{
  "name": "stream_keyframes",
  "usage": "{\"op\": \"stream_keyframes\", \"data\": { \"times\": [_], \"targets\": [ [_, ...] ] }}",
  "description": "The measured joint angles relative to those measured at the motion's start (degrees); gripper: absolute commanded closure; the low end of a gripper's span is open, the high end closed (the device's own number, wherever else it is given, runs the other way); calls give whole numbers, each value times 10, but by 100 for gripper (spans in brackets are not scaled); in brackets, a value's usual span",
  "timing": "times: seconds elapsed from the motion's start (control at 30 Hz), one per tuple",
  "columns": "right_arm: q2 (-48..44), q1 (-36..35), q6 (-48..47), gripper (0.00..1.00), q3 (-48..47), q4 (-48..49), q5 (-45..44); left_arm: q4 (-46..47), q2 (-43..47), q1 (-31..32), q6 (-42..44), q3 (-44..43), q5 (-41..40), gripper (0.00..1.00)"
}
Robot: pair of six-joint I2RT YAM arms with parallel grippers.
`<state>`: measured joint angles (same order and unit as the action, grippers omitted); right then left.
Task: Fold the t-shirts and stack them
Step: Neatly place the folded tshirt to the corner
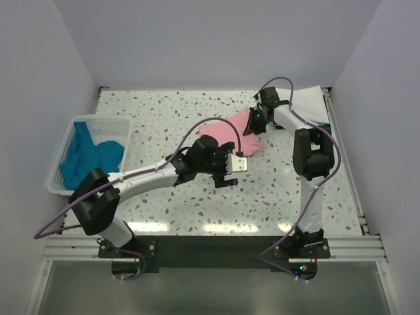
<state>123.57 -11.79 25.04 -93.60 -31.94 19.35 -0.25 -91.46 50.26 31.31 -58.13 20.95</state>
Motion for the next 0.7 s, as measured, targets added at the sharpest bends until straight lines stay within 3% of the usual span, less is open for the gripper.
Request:
{"op": "stream_keyframes", "data": {
  "times": [0.2, 0.4, 0.7],
  "targets": [
    [71, 17, -147, 100, -192, -87, -93, -26, 34, 0, -18, 9, -40, 0],
    [139, 38, -237, 100, -342, -152, -145, -54, 33, 0, -22, 33, -59, 0],
    [137, 54, -317, 100, -404, -179, -213, -63, 33, 0, -16, 48, -70, 0]
  ]
}}
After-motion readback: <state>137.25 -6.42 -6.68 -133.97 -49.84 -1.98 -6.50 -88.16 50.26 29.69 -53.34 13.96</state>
